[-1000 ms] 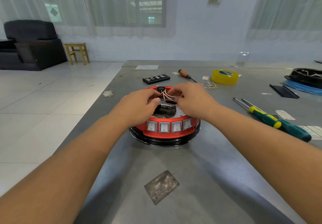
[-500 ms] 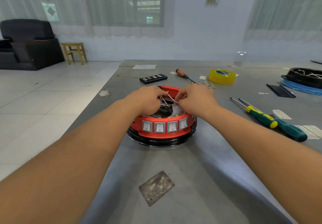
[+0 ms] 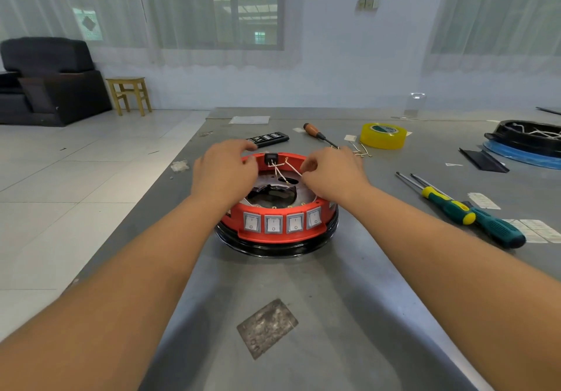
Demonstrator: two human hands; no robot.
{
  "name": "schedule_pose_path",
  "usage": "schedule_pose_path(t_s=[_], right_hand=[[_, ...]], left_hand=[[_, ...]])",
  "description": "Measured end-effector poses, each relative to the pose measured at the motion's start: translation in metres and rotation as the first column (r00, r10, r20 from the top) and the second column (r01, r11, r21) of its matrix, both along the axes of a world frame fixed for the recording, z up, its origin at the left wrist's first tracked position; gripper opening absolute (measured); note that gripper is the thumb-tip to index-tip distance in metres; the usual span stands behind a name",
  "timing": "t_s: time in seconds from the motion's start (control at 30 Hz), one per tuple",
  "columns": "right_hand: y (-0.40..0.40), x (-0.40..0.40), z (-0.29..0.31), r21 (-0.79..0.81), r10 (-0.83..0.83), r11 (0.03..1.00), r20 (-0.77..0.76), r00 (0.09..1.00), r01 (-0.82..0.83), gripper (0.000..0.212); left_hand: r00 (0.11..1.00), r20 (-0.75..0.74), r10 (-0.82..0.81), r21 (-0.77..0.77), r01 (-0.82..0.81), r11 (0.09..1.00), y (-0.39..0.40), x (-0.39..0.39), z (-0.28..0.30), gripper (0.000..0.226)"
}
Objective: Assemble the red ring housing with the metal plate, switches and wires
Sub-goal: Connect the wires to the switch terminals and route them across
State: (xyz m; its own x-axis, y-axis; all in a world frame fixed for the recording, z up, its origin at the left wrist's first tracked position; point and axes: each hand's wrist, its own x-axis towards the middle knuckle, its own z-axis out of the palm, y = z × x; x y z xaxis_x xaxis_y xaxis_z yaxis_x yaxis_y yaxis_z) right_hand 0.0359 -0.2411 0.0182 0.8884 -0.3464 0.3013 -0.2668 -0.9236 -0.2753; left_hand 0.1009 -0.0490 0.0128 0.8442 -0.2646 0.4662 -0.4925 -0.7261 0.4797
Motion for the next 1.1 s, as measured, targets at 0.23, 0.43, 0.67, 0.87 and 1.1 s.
schedule_pose_path(t_s=[0.23,0.43,0.67,0.87,1.1], right_hand=[[-0.018,-0.031,-0.034,0.574,-0.182,0.815,0.129,0.975,0.076,0.074],[-0.013,-0.045,-0.047,0.597,-0.049,0.802,0.023,0.999,0.026,0.071],[-0.013,-0.040,-0.047,0.873,0.012,0.414,0.279,0.960,-0.259,0.055],[-0.029,-0.041,-0.052,0.894,0.063,0.085,0.436,0.898,-0.440,0.034],[-0.037,-0.035,-0.059,0.868,-0.230,-0.042,0.474,0.850,-0.495,0.060]], left_hand=[[0.886,-0.459,0.064,-0.394,-0.267,0.880,0.031,-0.009,-0.041,0.067],[0.853,-0.521,-0.034,-0.457,-0.244,0.855,0.028,-0.022,-0.050,0.042],[0.915,-0.337,-0.223,-0.666,-0.064,0.743,0.033,-0.030,-0.046,0.048],[0.925,-0.166,-0.342,-0.653,0.157,0.741,0.025,-0.021,-0.040,0.050],[0.739,-0.351,-0.575,-0.906,-0.112,0.408,-0.009,-0.025,-0.020,0.114]])
